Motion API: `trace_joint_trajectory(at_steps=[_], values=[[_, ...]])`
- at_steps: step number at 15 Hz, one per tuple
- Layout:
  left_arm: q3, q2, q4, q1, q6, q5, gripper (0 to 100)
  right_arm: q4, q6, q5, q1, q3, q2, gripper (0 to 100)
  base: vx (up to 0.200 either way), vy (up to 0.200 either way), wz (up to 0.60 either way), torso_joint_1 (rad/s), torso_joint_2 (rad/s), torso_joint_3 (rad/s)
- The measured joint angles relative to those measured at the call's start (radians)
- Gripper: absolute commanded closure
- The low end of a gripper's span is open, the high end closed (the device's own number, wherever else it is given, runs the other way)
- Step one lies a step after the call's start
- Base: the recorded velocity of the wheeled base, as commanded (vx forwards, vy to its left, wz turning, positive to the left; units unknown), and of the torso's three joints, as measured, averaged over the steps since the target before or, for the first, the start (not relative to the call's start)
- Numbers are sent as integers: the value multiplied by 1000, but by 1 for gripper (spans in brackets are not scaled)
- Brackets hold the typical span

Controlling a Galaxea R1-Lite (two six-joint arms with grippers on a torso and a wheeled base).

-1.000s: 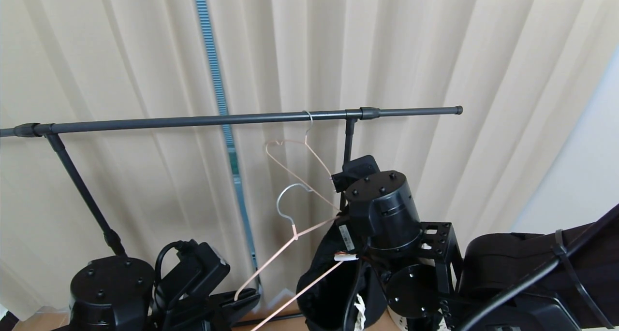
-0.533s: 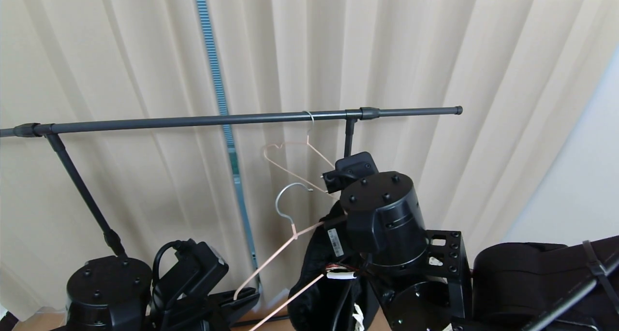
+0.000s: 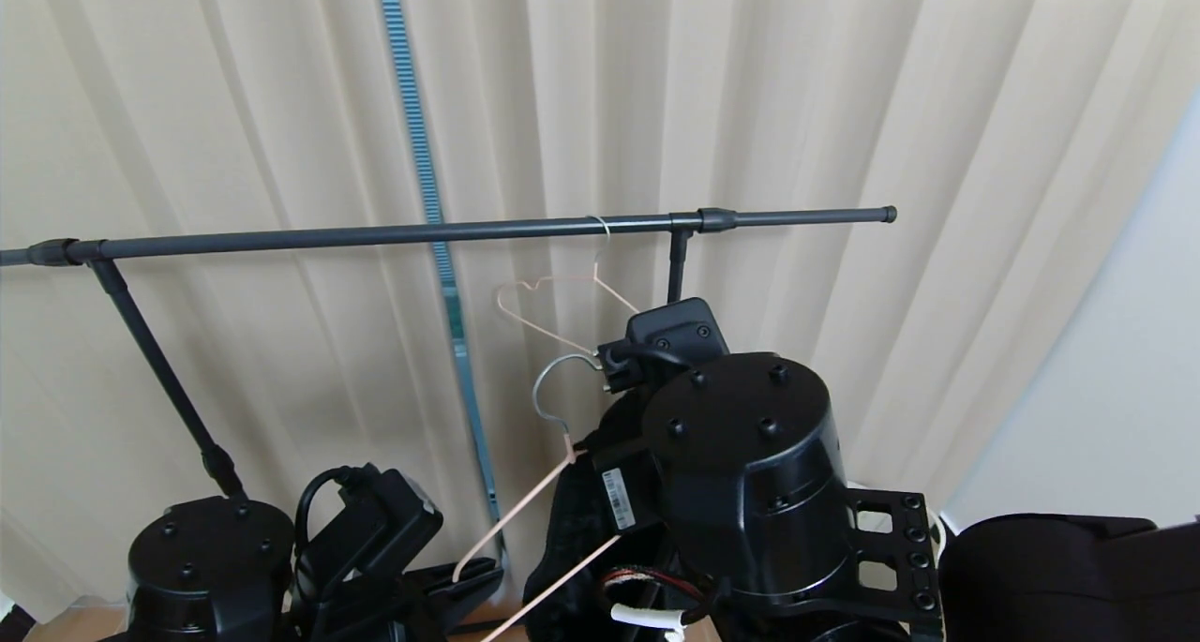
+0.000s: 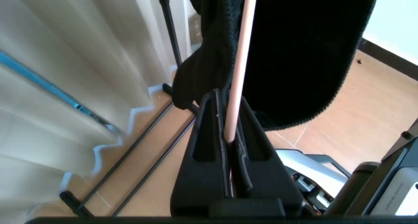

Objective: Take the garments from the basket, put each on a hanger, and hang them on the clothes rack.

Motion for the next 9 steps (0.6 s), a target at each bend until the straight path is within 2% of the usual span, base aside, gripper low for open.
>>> trace_joint_trajectory(at_steps=[1,6,9], values=[[0,0,-6,0,0,0,100,0,2,1,5,0,0,100,0,0,0,0,0,0],[52,0,-176,-2,8,-1,100,-19,15,12,-29,-23,7,100,0,0,0,0,0,0],[67,0,-184,-7,10,-1,100,-50,13,25,-58,-27,8,100,0,0,0,0,0,0]])
